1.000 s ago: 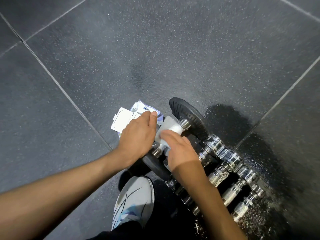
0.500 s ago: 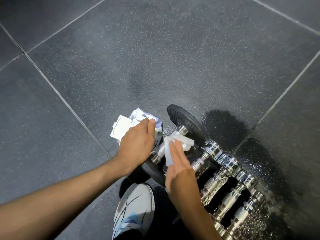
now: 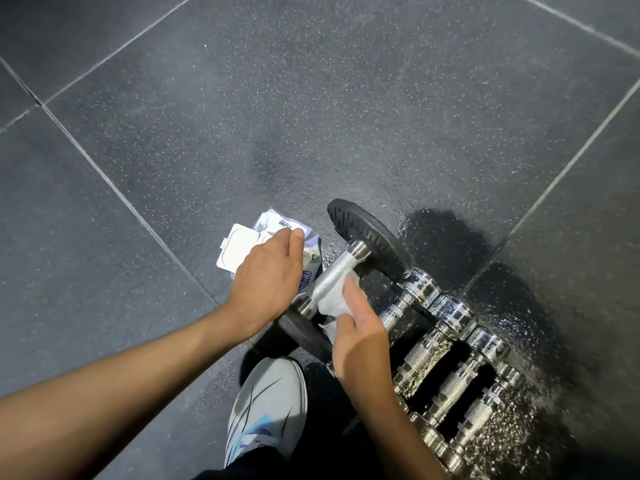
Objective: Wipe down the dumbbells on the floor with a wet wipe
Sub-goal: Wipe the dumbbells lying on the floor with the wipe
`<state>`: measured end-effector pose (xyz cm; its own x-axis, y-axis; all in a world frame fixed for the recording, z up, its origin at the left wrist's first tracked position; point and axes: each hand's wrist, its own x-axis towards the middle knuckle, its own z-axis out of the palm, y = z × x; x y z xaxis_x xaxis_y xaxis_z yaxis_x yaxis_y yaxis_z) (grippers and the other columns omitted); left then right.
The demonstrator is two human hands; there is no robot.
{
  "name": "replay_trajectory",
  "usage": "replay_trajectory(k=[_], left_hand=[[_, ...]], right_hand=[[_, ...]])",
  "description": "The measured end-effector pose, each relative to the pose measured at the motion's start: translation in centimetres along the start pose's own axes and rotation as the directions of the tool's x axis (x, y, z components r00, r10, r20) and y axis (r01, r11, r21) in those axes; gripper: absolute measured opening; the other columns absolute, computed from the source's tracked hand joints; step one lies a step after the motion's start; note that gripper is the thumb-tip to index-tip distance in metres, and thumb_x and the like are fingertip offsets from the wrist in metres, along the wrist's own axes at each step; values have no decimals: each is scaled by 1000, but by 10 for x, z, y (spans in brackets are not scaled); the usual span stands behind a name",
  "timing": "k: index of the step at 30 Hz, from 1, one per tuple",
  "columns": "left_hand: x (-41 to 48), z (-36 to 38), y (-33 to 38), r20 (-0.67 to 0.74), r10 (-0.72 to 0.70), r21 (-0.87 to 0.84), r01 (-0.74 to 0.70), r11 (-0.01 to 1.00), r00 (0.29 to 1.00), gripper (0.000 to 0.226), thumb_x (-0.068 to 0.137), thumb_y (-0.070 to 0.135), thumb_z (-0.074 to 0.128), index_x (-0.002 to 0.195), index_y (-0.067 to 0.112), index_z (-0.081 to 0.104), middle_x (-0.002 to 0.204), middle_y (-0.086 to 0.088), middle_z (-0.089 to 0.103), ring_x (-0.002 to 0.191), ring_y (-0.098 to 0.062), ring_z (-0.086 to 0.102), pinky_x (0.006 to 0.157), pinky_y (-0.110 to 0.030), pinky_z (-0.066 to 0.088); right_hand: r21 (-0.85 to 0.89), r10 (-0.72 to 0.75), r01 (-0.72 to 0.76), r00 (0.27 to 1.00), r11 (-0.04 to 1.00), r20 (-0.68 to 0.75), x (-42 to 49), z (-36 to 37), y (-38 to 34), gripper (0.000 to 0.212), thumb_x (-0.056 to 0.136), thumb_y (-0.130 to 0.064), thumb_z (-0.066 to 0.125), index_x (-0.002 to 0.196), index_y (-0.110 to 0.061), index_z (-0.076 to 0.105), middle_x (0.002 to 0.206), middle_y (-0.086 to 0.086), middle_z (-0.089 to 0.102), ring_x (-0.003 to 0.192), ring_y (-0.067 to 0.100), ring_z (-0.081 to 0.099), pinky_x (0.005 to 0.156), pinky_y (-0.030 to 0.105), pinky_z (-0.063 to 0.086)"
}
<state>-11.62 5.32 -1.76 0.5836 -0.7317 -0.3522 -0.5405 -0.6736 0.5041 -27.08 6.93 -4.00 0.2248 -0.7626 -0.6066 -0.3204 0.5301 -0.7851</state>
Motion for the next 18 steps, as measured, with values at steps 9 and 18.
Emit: replay_trajectory(k=[9,18], left_hand=[[0,0,0,-6,11,5,-11,1000,1000,47,109,51,26,76,23,44,81,-5,63,85,-36,58,80,-47,49],[0,-1,1,-2,42,4,-42,999,999,48,109,50,27,77,20,48,84,-9,66,85,-38,59,82,-51,50]], right_hand=[[68,145,-156,978,985,149,-6,1,-5,49,104,4,36,147,-14,50,143,-4,54,124,7,50,109,19,33],[250,147,-186,975,950,169,9,-29,-22,48,99,3,43,136,-21,62,133,-9,64,125,10,56,112,30,35]])
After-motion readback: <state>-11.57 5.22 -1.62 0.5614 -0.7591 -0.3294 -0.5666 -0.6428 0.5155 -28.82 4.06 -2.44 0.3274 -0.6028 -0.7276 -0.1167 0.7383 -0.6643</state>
